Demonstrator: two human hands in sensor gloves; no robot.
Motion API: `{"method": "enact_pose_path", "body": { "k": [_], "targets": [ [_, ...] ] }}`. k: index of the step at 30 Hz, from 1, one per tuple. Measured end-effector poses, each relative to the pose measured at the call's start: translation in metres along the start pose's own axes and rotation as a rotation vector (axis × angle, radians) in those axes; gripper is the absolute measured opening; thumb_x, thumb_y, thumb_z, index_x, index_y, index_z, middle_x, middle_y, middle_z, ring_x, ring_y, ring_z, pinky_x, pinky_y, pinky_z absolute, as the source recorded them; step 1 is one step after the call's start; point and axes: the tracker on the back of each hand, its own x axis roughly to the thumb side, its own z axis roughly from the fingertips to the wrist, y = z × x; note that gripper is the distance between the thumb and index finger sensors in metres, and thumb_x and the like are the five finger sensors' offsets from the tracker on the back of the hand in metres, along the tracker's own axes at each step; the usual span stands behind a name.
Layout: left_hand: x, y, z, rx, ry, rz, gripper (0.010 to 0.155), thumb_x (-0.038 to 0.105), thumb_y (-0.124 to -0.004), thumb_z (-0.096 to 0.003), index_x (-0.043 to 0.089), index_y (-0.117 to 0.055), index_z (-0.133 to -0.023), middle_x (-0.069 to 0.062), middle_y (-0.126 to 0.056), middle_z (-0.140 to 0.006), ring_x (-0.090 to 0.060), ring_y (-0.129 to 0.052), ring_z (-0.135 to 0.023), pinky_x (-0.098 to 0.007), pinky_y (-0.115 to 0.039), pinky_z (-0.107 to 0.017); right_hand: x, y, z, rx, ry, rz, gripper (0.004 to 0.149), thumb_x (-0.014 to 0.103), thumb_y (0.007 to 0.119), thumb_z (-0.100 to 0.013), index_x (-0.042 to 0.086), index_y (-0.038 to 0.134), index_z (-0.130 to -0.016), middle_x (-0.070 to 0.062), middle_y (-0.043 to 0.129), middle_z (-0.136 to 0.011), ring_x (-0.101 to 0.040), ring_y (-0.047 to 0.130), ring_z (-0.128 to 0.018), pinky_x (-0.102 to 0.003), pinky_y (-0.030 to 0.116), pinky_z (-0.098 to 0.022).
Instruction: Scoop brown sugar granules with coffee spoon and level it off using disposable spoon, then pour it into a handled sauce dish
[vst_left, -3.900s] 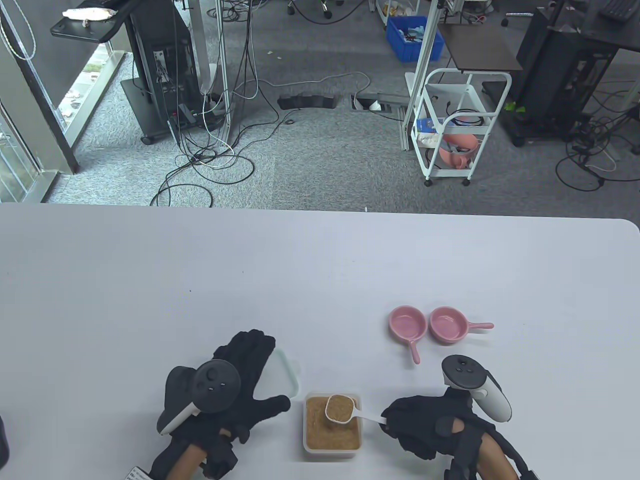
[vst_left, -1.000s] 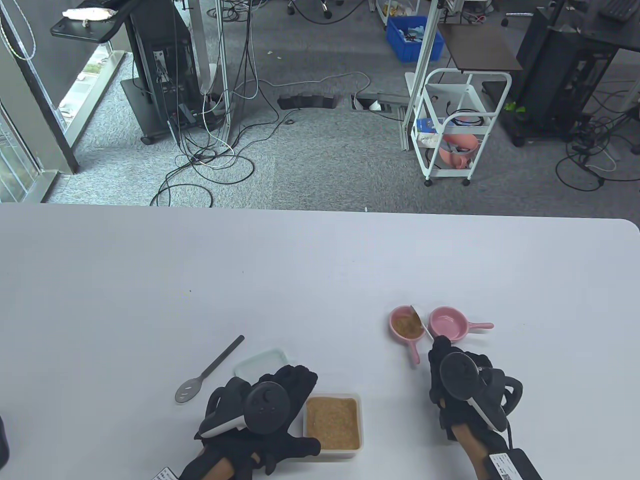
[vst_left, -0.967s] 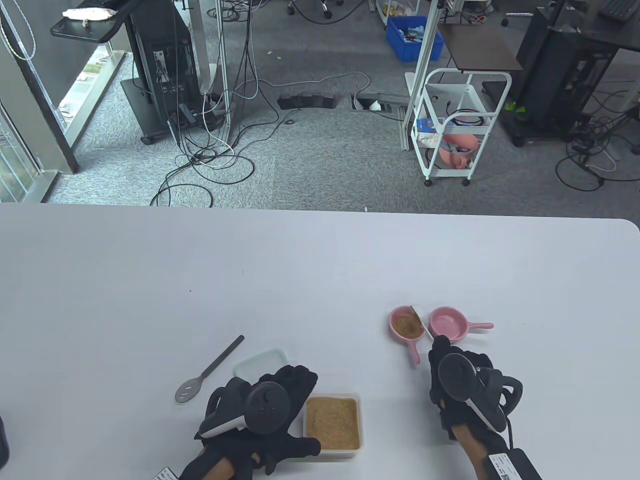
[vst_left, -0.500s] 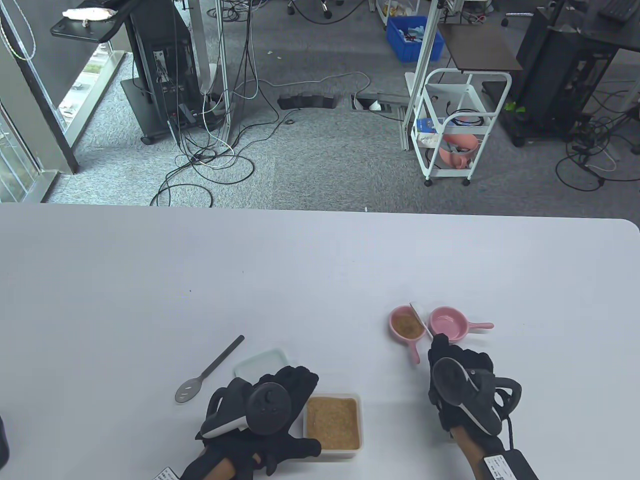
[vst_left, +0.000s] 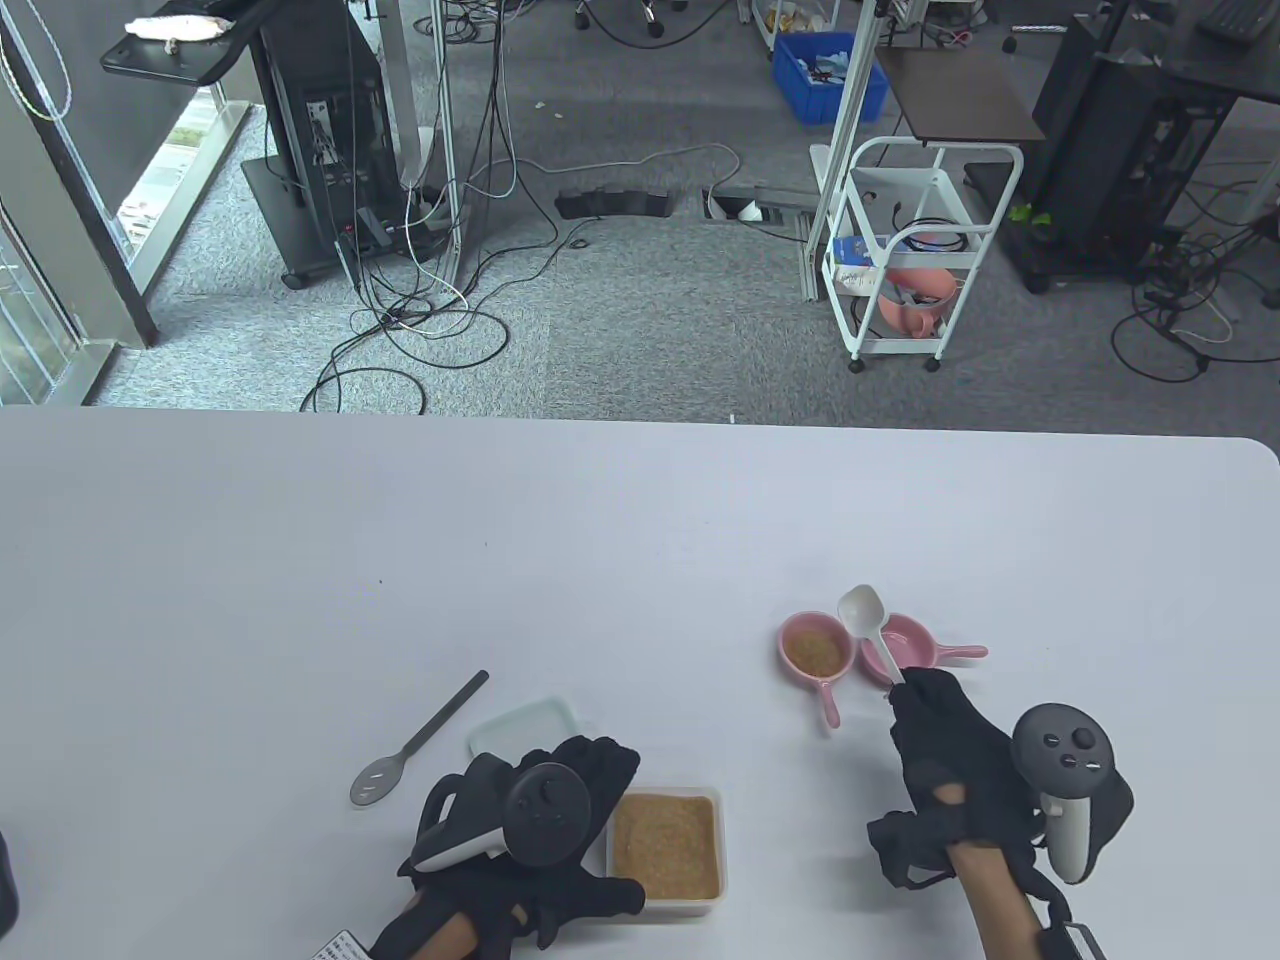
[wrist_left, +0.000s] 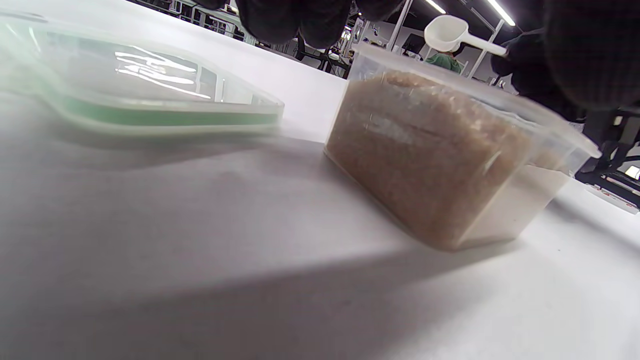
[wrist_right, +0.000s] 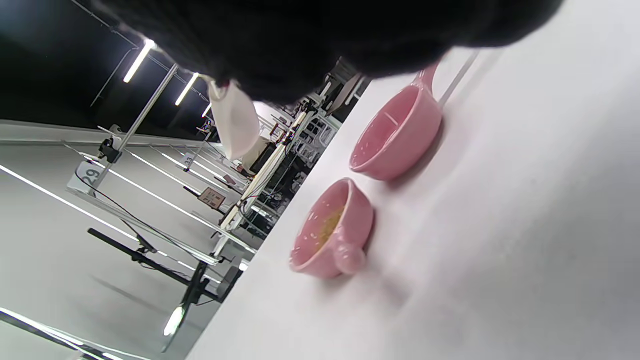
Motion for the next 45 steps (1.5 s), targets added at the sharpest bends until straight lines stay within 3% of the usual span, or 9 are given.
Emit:
{"method": "enact_pose_path", "body": {
  "k": [6,15,19,22,26,33,42,45],
  "targets": [
    [0.001,-0.001,-0.001,-0.016,0.0,-0.008,0.108,0.085,-0.072,-0.0324,0.034,-0.025,-0.116,0.005,-0.035,-0.125,-0.031,-0.044,-0.121,-0.051,-0.04,-0.086,0.008,-0.001,0.008,0.11,-0.05,-0.127,0.042,0.037,0.081,-0.05,0.015,0.084,-0.086,0.002,0.096,-0.043,-0.022,0.093,-0.018,-0.05,0.077,-0.038],
    [0.001,-0.002,-0.001,-0.046,-0.006,-0.004,0.108,0.085,-0.073,-0.032,0.034,-0.027,-0.116,0.005,-0.039,-0.125,-0.03,-0.047,-0.121,-0.052,-0.041,-0.085,0.032,0.024,0.029,0.382,-0.158,-0.204,0.042,0.037,0.081,-0.05,0.015,0.084,-0.086,0.002,0.096,-0.042,-0.022,0.093,-0.018,-0.05,0.077,-0.038],
    [0.002,-0.001,-0.001,-0.044,-0.007,-0.009,0.109,0.084,-0.073,-0.0319,0.033,-0.027,-0.116,0.005,-0.042,-0.124,-0.03,-0.048,-0.121,-0.052,-0.041,-0.085,0.042,0.034,0.037,0.511,-0.227,-0.147,0.042,0.036,0.081,-0.05,0.014,0.085,-0.086,0.002,0.097,-0.042,-0.023,0.093,-0.018,-0.05,0.077,-0.038],
    [0.001,-0.002,-0.002,-0.048,-0.006,-0.001,0.109,0.084,-0.073,-0.0318,0.032,-0.027,-0.116,0.005,-0.043,-0.124,-0.03,-0.049,-0.121,-0.052,-0.041,-0.085,0.053,0.042,0.044,0.588,-0.328,-0.007,0.042,0.036,0.082,-0.05,0.013,0.086,-0.086,0.001,0.097,-0.042,-0.023,0.093,-0.018,-0.051,0.077,-0.038],
    [0.0,-0.003,-0.003,-0.056,-0.004,0.014,0.11,0.085,-0.073,-0.0316,0.032,-0.026,-0.116,0.005,-0.044,-0.124,-0.03,-0.05,-0.12,-0.052,-0.041,-0.085,0.069,0.051,0.056,0.579,-0.523,0.266,0.042,0.036,0.083,-0.049,0.014,0.087,-0.085,0.001,0.097,-0.041,-0.023,0.093,-0.018,-0.051,0.077,-0.038],
    [0.0,-0.004,-0.004,-0.066,-0.001,0.031,0.109,0.084,-0.073,-0.0317,0.032,-0.028,-0.116,0.005,-0.046,-0.123,-0.03,-0.051,-0.12,-0.052,-0.042,-0.085,0.09,0.07,0.087,0.458,-0.836,0.649,0.042,0.036,0.085,-0.047,0.015,0.088,-0.083,0.001,0.098,-0.04,-0.024,0.093,-0.017,-0.051,0.077,-0.039],
    [-0.001,-0.004,-0.005,-0.071,-0.001,0.035,0.109,0.084,-0.074,-0.0319,0.031,-0.028,-0.116,0.004,-0.046,-0.123,-0.03,-0.051,-0.12,-0.052,-0.042,-0.085,0.1,0.094,0.123,0.262,-1.159,1.015,0.042,0.036,0.088,-0.044,0.016,0.091,-0.08,0.001,0.1,-0.037,-0.024,0.093,-0.016,-0.05,0.078,-0.039],
    [-0.002,-0.004,-0.006,-0.071,-0.001,0.034,0.11,0.084,-0.074,-0.032,0.031,-0.028,-0.116,0.004,-0.046,-0.123,-0.03,-0.051,-0.12,-0.053,-0.042,-0.085,0.102,0.103,0.134,0.245,-1.207,1.138,0.041,0.036,0.09,-0.043,0.016,0.092,-0.079,0.0,0.101,-0.036,-0.025,0.093,-0.015,-0.049,0.078,-0.038]
  ]
}}
